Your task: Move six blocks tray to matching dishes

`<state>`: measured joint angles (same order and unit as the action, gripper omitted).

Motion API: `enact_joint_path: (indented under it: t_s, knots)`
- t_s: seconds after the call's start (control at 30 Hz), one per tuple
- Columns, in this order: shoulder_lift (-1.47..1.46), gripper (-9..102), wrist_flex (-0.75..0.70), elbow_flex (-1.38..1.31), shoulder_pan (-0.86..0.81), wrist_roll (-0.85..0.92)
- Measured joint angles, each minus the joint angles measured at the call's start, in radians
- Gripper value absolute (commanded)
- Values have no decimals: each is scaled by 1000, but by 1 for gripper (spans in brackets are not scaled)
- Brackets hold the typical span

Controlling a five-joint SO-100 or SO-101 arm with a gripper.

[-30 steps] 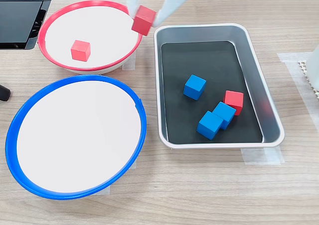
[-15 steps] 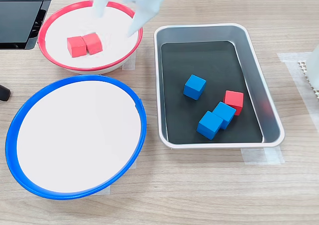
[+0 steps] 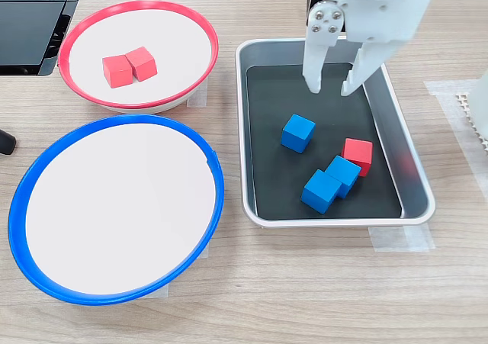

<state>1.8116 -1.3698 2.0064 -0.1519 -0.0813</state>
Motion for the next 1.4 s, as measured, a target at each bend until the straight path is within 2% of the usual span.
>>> enact_joint_path:
  t_s: [0.1, 0.2, 0.37, 0.63, 0.83, 0.93, 1.03, 1.2, 1.4]
  knots:
    - [-20, 22, 21, -11, 64, -178]
    - [-48, 22, 71, -31, 98, -273]
    - [-117, 21, 126, -37, 121, -341]
    - [-187, 16, 164, -32, 130, -334]
    - [-212, 0, 167, -32, 120, -307]
    - [-212, 0, 152, -32, 120, -262]
    - [-192, 0, 67, -64, 121, -216]
    - [-138, 0, -84, -265, 244, -144]
    - [-272, 0, -67, -614, 331, -155]
